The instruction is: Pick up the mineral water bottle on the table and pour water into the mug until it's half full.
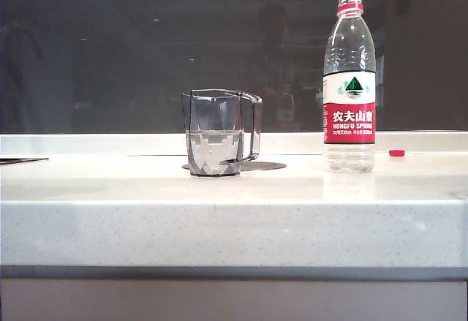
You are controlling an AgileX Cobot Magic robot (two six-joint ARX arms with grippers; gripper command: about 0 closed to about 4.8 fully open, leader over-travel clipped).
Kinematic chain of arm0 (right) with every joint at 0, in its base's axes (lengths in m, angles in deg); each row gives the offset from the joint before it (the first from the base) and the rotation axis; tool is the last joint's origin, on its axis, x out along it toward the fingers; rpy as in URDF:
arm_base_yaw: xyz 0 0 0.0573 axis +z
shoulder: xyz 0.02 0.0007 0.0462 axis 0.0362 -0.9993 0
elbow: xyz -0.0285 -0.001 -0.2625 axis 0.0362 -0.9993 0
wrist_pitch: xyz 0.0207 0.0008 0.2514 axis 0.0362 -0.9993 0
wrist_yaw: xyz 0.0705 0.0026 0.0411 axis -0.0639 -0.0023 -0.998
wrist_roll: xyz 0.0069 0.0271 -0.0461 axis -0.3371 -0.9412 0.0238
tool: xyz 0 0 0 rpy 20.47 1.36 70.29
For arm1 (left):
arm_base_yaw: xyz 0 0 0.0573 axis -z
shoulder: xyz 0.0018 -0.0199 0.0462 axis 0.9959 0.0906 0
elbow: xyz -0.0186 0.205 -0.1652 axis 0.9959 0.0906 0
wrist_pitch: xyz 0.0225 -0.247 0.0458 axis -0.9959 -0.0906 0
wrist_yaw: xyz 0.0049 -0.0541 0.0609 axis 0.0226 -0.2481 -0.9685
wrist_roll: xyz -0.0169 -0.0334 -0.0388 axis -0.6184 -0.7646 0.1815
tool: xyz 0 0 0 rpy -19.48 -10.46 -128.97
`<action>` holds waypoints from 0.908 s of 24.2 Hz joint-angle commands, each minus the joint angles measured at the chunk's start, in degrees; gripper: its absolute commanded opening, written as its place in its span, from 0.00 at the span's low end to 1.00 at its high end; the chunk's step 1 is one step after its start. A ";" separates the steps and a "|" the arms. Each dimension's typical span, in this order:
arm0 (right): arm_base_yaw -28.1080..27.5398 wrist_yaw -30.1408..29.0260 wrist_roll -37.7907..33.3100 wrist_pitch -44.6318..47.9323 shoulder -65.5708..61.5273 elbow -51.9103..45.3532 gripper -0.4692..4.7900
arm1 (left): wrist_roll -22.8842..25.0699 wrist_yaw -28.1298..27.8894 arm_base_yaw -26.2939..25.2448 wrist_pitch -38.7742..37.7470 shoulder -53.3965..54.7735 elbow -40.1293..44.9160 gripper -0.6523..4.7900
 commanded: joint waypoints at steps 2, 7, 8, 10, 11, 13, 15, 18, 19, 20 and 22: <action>-4.02 -7.04 0.17 1.64 1.25 -1.79 0.09 | 0.11 0.76 -0.09 0.48 0.02 -0.15 0.11; -7.21 -13.31 0.09 2.60 1.25 -4.83 0.09 | 0.09 0.57 -0.09 0.50 0.02 -0.15 0.11; -8.33 -15.02 0.15 2.03 1.25 -4.85 0.09 | 0.09 0.44 -0.09 0.52 0.02 -0.15 0.11; -10.43 -17.05 0.15 1.70 1.25 -4.85 0.09 | 0.09 0.46 -0.13 0.57 0.02 -0.15 0.11; -11.28 -16.85 0.15 1.66 1.25 -4.85 0.09 | 0.11 0.63 -0.11 0.55 0.02 -0.15 0.11; -13.03 -16.72 0.17 1.70 1.25 -4.85 0.09 | 0.11 0.59 -0.11 0.55 0.02 -0.15 0.11; -14.47 -16.70 0.17 1.64 1.25 -4.85 0.09 | 0.09 0.44 -0.13 0.52 0.02 -0.15 0.11; -14.45 -16.57 0.17 1.64 1.25 -4.85 0.09 | 0.11 0.37 -0.11 0.52 0.02 -0.15 0.11; -14.45 -16.57 0.15 1.64 1.25 -4.85 0.09 | 0.11 0.35 -0.11 0.55 0.02 -0.15 0.11; -14.45 -16.57 0.15 1.62 1.25 -4.85 0.09 | 0.11 0.37 -0.11 0.55 0.02 -0.15 0.11; -14.43 -16.52 0.15 1.62 1.25 -4.85 0.09 | 0.11 0.39 -0.11 0.55 0.02 -0.15 0.11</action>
